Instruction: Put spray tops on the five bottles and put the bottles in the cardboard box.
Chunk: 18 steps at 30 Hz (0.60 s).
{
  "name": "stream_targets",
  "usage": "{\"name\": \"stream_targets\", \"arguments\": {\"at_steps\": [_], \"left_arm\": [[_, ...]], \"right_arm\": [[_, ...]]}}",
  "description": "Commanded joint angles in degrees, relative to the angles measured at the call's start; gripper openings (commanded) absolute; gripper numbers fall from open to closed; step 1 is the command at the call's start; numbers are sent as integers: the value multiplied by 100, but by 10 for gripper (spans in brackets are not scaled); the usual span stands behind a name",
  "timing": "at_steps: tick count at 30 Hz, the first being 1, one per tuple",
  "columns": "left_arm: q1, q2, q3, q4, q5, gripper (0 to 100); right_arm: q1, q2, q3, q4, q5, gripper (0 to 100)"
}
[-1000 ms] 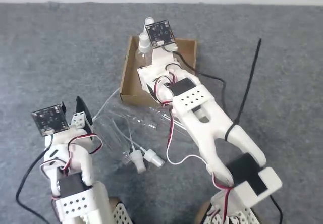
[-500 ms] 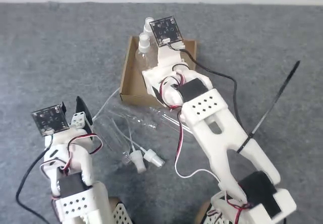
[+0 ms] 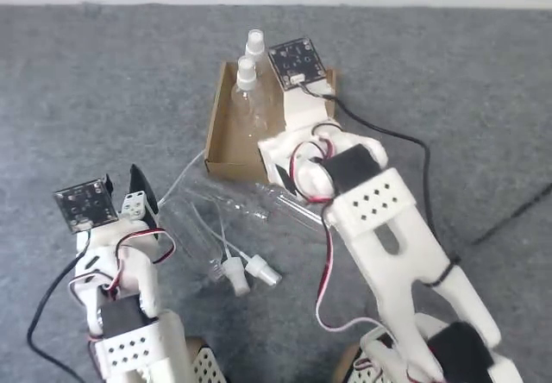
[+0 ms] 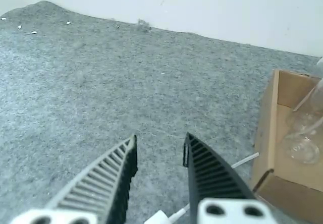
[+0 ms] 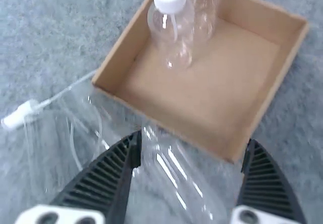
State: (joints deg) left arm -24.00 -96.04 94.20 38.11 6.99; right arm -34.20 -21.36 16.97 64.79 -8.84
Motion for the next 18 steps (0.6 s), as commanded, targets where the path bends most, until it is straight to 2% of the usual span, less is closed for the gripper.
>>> {"name": "stream_targets", "arguments": {"at_steps": [1, 6, 13, 18], "left_arm": [[-35, -70, -101, -185, 53, 145], [-44, -70, -101, -185, 53, 145], [-211, -70, -136, -185, 53, 144], [-334, -70, -110, -325, 62, 144]], "right_arm": [[-84, -497, -158, 470, -18, 275], [-110, -593, -158, 857, -18, 275], [-866, -532, -149, 1464, -18, 275], [-1209, -523, 97, 1446, 211, 275]]}}
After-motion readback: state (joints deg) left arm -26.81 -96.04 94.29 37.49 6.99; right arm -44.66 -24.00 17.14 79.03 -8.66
